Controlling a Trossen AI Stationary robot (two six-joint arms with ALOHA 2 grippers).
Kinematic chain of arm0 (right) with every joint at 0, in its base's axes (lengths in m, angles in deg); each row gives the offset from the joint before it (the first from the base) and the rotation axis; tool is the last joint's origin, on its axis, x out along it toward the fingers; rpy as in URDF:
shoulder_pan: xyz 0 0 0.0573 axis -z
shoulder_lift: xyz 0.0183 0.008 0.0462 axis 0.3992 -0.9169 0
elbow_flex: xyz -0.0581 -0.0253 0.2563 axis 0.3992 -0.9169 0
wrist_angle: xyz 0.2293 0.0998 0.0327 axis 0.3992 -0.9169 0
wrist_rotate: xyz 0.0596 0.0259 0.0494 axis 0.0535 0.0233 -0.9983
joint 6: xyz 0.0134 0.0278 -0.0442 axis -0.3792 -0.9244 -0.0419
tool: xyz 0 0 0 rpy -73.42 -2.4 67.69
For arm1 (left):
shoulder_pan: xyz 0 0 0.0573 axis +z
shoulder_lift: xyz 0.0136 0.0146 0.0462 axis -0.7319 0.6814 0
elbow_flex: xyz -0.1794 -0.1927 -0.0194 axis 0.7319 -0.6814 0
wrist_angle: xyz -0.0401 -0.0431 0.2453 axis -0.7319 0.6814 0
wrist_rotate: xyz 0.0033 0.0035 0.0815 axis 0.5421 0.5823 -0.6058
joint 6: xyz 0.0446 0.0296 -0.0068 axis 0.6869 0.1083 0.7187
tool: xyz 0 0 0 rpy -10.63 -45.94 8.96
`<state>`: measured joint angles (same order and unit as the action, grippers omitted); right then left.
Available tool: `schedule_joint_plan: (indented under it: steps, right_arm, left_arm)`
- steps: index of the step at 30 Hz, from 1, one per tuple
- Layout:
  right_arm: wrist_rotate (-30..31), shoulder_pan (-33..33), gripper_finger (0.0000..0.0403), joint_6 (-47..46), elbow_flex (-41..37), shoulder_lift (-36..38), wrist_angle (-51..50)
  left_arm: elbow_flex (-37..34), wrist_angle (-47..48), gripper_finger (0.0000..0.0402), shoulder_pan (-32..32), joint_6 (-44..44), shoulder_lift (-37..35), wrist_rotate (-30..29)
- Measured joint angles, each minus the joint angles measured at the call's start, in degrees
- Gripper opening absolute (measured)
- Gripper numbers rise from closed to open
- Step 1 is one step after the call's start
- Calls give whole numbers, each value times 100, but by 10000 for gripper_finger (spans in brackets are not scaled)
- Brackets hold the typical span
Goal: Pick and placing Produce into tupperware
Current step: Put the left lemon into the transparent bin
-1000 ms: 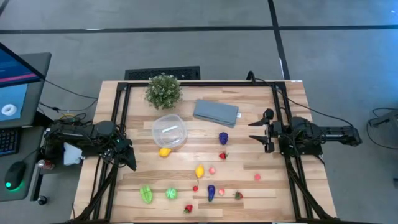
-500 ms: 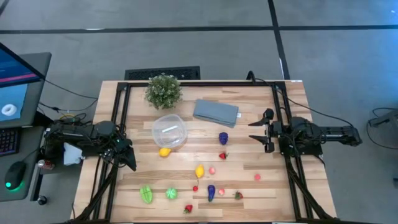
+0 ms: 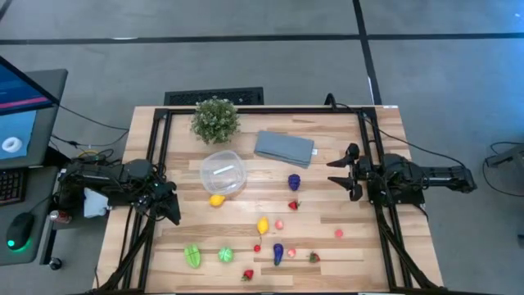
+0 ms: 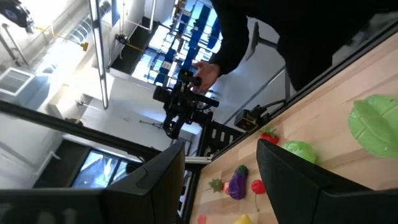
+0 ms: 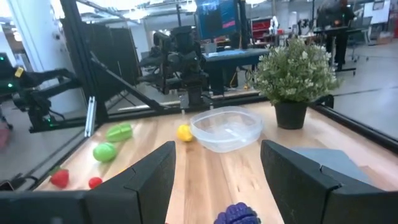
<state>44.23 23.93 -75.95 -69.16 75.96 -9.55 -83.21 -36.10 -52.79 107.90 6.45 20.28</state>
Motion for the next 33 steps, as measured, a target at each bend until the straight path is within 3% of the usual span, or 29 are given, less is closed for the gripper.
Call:
schedule_joint_plan:
  steps: [10,14,18,21,23,26,30,33]
  right_arm:
    - [-4,0,260,-11,-1,1,20]
    - [-3,0,260,63,-1,1,26]
    - [-5,0,260,506,-1,1,25]
    - [-5,0,260,473,-1,1,24]
    - [-5,0,260,483,-1,1,24]
    - [-5,0,260,430,-1,1,33]
    - [-5,0,260,-668,-1,1,33]
    - [-5,0,260,-1220,-1,1,42]
  left_arm:
    - [-22,-228,192,0,48,-2,1]
    - [-15,-396,192,-2,-345,-4,698]
    - [-15,-458,192,-10,-299,-1,988]
    - [-15,-750,192,-24,-1162,-19,832]
    - [-13,-1069,192,-22,-2676,-39,96]
    - [-7,-1011,192,-21,-4658,-37,-2080]
    - [-4,-1135,192,-9,-5957,-39,-5323]
    - [-2,-954,192,-15,-7106,-35,-6871]
